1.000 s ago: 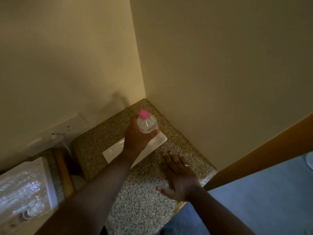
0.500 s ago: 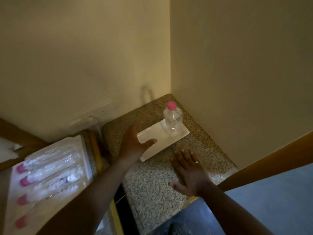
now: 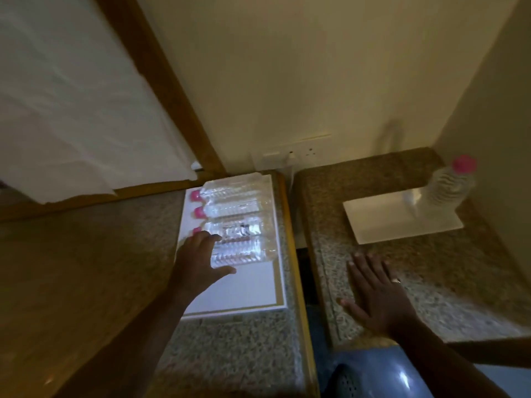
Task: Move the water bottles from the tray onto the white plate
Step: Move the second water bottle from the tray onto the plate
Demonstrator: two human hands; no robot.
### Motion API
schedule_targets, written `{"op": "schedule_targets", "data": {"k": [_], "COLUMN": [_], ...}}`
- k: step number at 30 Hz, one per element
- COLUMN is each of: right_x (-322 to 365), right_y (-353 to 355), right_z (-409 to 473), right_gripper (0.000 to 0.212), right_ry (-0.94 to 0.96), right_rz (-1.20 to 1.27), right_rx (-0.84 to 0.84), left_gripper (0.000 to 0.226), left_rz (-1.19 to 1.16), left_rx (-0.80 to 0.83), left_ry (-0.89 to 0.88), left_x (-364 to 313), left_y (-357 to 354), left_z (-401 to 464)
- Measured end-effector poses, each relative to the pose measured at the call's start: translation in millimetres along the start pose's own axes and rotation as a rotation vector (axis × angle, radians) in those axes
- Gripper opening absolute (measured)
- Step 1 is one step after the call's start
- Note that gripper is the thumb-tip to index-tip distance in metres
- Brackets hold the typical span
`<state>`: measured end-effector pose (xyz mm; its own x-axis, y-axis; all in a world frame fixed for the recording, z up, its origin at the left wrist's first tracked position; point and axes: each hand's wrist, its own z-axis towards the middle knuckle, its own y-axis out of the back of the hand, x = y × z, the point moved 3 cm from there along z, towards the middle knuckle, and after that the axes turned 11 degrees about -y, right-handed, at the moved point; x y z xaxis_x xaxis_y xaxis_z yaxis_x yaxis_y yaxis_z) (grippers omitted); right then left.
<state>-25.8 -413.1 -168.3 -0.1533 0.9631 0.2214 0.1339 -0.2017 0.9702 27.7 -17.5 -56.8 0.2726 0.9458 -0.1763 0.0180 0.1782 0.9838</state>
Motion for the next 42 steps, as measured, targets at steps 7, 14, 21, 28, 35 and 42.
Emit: {"op": "schedule_targets", "data": {"k": [7,14,21,28,35,42], "right_x": [-2,1,1,-4,-17,-81], "right_y": [-3,1,2,-1,2,19], "right_z": [0,-1,0,0,-3,-21], "right_gripper": [0.09,0.09,0.09,0.088,0.09,0.096], "right_ry": [-0.027,-0.043,-0.052,-0.06,-0.151,-0.257], "right_rz": [-0.047,-0.033,-0.026,0.017,0.068,0.017], "right_rx": [0.01,0.017,0.032,0.046,0.06,0.061], "left_gripper": [0.085,0.074,0.062,0.066,0.064,0.056], "left_rz": [-0.324,-0.468,-0.747,-0.763,-0.72,-0.813], "left_rx": [0.137,0.013,-0.248,-0.17,-0.256,-0.23], "left_ry": [0.106,0.021,-0.062,-0.014,-0.037,-0.268], "left_x": [30,18,-36,-46,-76,-192], "left_y": [-8,58,63,29,66,77], "left_z": [-8,-3,14,22,40,110]}}
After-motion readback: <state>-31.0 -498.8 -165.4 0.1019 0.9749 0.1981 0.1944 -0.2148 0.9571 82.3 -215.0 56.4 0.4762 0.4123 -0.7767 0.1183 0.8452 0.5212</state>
